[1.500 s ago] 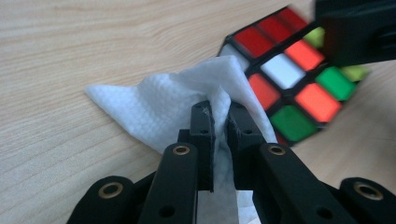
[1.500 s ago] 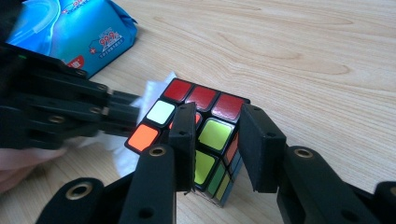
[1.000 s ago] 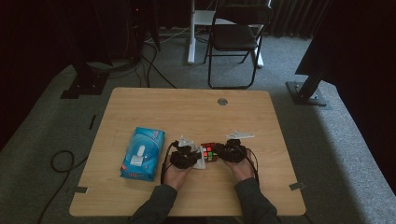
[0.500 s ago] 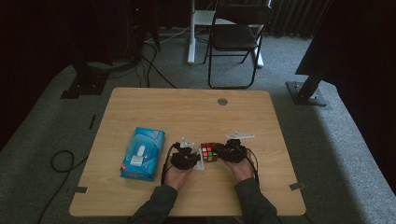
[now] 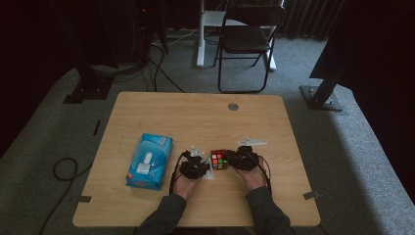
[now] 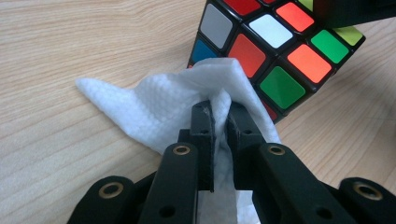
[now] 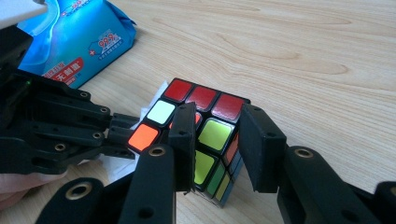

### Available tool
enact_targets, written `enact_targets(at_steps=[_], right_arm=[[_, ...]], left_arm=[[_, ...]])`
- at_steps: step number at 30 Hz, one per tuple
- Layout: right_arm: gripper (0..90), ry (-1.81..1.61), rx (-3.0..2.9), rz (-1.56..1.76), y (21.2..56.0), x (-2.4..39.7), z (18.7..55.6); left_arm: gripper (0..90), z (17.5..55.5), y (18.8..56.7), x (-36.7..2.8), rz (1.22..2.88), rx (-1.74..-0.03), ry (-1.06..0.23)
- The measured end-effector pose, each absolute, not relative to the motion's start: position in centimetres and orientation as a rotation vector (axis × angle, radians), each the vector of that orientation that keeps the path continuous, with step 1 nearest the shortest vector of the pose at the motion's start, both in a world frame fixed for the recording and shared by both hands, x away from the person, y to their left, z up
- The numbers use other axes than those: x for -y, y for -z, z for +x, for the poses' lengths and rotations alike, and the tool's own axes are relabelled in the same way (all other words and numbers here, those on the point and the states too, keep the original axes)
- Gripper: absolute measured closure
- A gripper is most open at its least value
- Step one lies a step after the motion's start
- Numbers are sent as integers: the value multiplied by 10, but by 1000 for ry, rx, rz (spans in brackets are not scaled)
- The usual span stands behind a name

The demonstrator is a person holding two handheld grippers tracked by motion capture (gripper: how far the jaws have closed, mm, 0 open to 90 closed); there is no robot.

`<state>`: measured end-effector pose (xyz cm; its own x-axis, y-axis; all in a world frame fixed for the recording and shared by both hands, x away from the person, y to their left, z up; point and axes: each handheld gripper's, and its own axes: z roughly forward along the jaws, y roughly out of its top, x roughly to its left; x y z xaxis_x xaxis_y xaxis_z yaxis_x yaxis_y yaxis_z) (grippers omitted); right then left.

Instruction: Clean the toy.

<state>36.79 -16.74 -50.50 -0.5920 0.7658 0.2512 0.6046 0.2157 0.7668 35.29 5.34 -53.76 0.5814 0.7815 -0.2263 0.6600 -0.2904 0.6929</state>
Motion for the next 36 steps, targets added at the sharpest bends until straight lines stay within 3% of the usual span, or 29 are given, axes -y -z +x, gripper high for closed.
enact_targets(at_steps=[7,13,19,36], right_arm=[[670,-1312,-2316,1311,504,167,369],[471,-1226,-2296,1331,500,165,371],[394,-1209,-2290,1305,497,155,368],[384,-1144,-2281,1319,498,143,370]], left_arm=[[826,356,518,-74,1969,-1166,-254],[820,360,503,-90,1925,-1172,-286],[816,362,499,-98,1903,-1181,-291],[812,363,505,-98,1911,-1186,-270]])
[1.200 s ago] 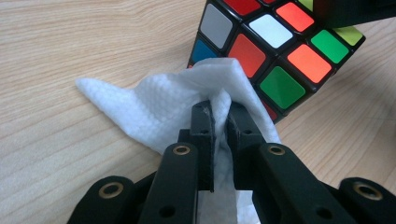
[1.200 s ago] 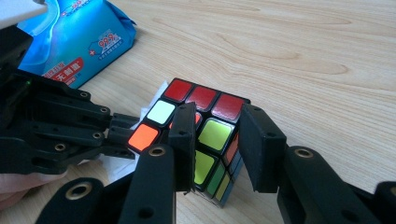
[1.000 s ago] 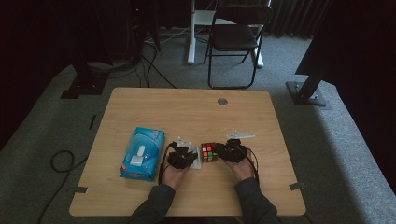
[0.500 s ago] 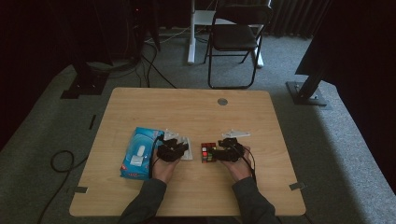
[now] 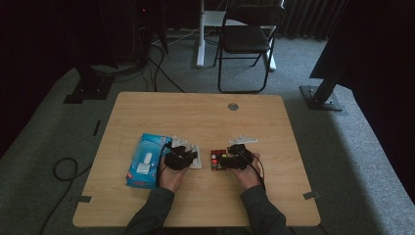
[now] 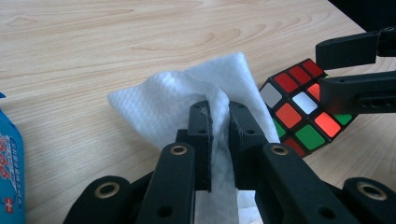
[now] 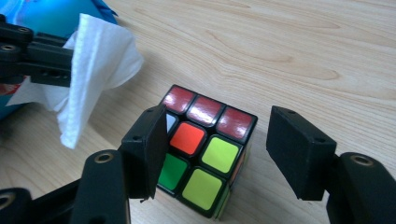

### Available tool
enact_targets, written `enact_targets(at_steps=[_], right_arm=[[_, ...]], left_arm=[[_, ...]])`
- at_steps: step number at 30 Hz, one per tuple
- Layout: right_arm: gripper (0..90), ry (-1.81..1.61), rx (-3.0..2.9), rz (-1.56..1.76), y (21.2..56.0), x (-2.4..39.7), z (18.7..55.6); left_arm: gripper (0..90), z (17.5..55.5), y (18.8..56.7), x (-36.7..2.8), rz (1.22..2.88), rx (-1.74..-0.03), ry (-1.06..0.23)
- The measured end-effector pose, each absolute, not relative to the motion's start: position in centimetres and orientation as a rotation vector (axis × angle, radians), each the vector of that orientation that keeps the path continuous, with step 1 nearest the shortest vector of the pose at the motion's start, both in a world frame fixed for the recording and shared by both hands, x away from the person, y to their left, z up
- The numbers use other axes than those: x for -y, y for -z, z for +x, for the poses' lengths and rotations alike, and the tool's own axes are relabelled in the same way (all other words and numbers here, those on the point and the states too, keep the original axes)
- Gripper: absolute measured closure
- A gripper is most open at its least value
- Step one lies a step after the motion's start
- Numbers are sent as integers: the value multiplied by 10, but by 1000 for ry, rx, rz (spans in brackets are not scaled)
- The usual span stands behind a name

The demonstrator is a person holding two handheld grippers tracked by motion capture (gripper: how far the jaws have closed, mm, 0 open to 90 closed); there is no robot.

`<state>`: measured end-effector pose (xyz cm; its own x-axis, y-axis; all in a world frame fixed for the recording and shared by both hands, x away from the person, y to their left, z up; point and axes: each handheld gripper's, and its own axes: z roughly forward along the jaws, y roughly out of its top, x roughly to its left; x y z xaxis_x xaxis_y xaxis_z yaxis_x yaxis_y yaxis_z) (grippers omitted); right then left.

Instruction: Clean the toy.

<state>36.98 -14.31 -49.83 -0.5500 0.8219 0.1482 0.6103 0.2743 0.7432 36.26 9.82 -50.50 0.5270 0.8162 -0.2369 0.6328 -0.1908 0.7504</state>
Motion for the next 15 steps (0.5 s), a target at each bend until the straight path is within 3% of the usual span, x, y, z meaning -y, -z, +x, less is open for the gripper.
enact_targets(at_steps=[15], right_arm=[[367,-1111,-2319,1270,495,154,363]], left_arm=[[812,362,512,-95,1923,-1190,-257]])
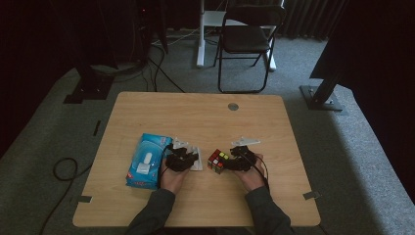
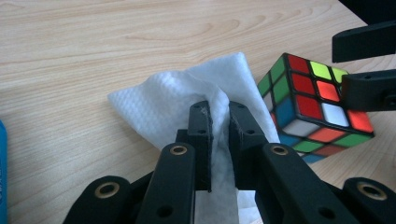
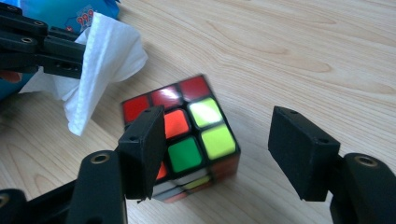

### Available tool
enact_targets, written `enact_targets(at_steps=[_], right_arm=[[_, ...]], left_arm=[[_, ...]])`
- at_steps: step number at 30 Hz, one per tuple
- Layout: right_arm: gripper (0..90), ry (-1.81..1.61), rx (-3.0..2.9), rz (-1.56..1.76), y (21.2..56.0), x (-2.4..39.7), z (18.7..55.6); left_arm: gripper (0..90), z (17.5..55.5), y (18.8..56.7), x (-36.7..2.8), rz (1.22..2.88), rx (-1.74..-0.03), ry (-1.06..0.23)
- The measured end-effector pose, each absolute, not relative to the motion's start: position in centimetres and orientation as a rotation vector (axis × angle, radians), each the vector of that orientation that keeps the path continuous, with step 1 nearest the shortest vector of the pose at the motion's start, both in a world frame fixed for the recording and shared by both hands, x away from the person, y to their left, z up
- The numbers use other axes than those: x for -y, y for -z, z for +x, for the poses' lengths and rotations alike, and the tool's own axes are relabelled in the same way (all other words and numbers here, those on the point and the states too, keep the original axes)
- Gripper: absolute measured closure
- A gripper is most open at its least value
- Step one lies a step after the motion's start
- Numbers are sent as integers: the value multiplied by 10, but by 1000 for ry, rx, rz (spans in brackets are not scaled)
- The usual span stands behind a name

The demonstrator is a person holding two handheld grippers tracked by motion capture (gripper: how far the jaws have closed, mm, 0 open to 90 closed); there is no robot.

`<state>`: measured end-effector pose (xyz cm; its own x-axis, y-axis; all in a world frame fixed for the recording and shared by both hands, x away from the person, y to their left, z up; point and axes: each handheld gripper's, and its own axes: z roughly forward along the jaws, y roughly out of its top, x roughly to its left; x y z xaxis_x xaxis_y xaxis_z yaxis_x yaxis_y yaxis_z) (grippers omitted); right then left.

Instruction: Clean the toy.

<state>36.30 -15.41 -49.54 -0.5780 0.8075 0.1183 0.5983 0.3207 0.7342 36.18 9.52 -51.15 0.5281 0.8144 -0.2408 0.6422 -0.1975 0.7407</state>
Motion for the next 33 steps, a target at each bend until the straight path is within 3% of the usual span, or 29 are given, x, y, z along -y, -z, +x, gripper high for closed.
enact_targets(at_steps=[8,17,26,33], right_arm=[[394,-1122,-2314,1287,496,163,363],[553,-1170,-2357,1272,495,165,363],[569,-1197,-2378,1268,496,161,361],[645,-1200,-2352,1296,496,156,361]], left_arm=[[812,362,512,-93,1925,-1190,-250],[811,362,513,-88,1926,-1177,-239],[811,362,514,-85,1933,-1165,-234],[811,362,510,-81,1933,-1133,-226]])
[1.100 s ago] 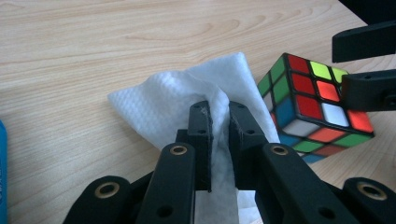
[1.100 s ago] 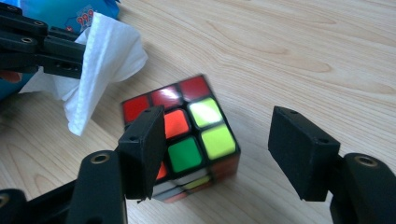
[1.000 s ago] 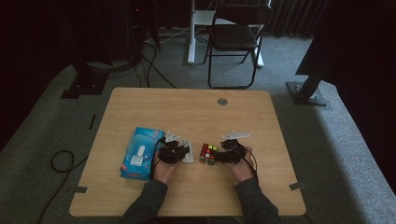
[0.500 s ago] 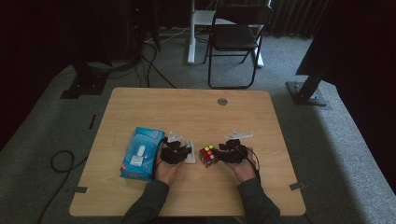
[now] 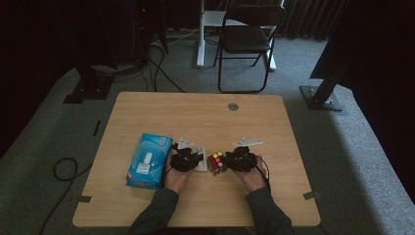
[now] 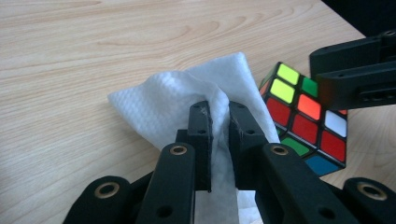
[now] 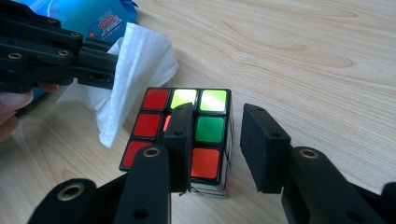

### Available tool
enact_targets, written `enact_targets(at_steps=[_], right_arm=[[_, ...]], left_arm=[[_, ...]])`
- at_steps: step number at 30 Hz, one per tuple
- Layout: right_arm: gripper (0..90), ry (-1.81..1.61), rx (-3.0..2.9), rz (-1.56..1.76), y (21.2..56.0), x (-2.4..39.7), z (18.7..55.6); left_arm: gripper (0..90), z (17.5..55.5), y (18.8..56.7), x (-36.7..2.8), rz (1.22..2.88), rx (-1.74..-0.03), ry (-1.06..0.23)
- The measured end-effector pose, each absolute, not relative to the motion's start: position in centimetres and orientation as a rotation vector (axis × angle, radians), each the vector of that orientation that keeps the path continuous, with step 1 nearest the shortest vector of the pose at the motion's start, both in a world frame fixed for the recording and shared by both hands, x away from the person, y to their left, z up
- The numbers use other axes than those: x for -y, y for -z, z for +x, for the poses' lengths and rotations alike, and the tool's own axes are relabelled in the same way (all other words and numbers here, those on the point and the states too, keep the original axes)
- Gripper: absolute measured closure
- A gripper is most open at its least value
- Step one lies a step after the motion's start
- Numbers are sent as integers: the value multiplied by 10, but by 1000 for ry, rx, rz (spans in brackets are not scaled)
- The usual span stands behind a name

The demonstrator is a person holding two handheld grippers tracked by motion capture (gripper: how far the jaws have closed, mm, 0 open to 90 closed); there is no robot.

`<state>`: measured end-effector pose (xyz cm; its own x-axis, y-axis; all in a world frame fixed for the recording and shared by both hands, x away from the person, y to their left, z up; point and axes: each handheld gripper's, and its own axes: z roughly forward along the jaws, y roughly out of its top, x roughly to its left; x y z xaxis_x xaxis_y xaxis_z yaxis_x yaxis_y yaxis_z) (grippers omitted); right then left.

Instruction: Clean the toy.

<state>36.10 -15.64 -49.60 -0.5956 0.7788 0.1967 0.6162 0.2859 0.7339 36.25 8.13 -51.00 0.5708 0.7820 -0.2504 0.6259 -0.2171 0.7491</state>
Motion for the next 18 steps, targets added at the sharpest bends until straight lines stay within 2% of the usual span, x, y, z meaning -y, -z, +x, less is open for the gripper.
enact_targets(at_steps=[18], right_arm=[[687,-1199,-2268,1363,497,157,363]], left_arm=[[813,365,506,-62,1964,-1087,-230]])
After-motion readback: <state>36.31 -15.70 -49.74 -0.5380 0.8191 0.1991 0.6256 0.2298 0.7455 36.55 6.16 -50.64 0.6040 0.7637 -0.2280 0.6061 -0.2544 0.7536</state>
